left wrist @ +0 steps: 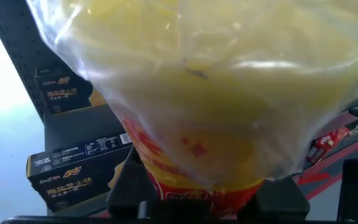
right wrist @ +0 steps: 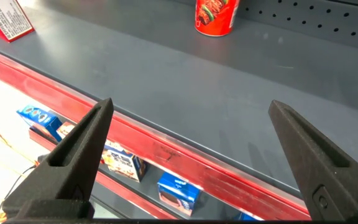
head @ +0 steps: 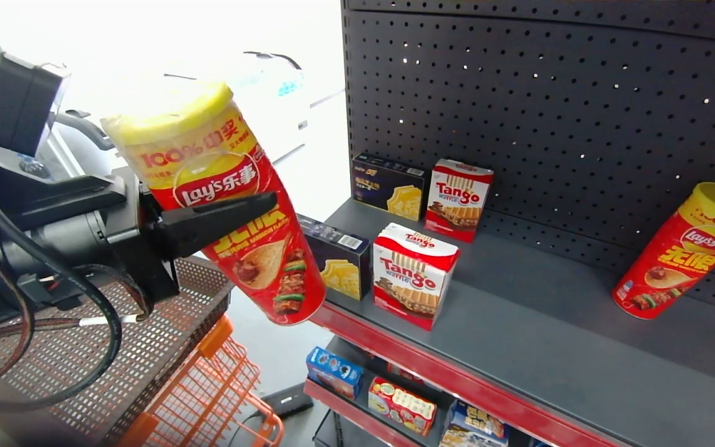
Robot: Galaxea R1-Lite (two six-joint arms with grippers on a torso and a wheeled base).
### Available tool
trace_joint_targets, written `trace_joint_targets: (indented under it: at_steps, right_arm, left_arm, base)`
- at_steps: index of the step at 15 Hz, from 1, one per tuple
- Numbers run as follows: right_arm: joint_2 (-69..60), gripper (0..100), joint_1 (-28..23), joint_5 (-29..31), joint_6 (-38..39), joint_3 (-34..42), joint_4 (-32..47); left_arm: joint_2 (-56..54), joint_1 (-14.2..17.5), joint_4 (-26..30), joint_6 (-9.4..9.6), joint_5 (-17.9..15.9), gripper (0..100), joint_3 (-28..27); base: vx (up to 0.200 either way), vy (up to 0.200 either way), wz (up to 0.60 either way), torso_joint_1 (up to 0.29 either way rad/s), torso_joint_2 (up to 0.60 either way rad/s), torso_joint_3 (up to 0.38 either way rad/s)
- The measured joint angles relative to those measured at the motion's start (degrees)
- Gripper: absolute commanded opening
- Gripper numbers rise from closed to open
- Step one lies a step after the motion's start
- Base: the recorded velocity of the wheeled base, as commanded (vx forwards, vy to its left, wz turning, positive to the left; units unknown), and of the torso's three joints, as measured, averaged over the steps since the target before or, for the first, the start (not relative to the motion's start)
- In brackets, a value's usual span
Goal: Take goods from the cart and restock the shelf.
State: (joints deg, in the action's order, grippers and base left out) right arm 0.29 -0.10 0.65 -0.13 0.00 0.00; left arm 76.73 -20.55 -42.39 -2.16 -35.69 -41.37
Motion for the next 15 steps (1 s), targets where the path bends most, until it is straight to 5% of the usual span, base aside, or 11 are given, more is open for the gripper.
trace_joint_targets:
  at_steps: [5, 15]
  right_arm:
    - [0.0, 100, 0.0, -0.1, -0.2, 0.0, 0.0]
    - [0.0, 100, 0.0, -0.1, -0.2, 0.0, 0.0]
  left_arm:
    - [-0.1, -0.6, -0.2, 0.16, -5.3, 0, 0.0]
    - [0.5, -3.2, -0.2, 0.09, -6.0, 0, -2.7]
  base:
    - [0.0, 0.0, 0.0, 0.0, 0.0, 0.0]
    - [0.0, 0.0, -0.06, -0.001, 0.0, 0.0]
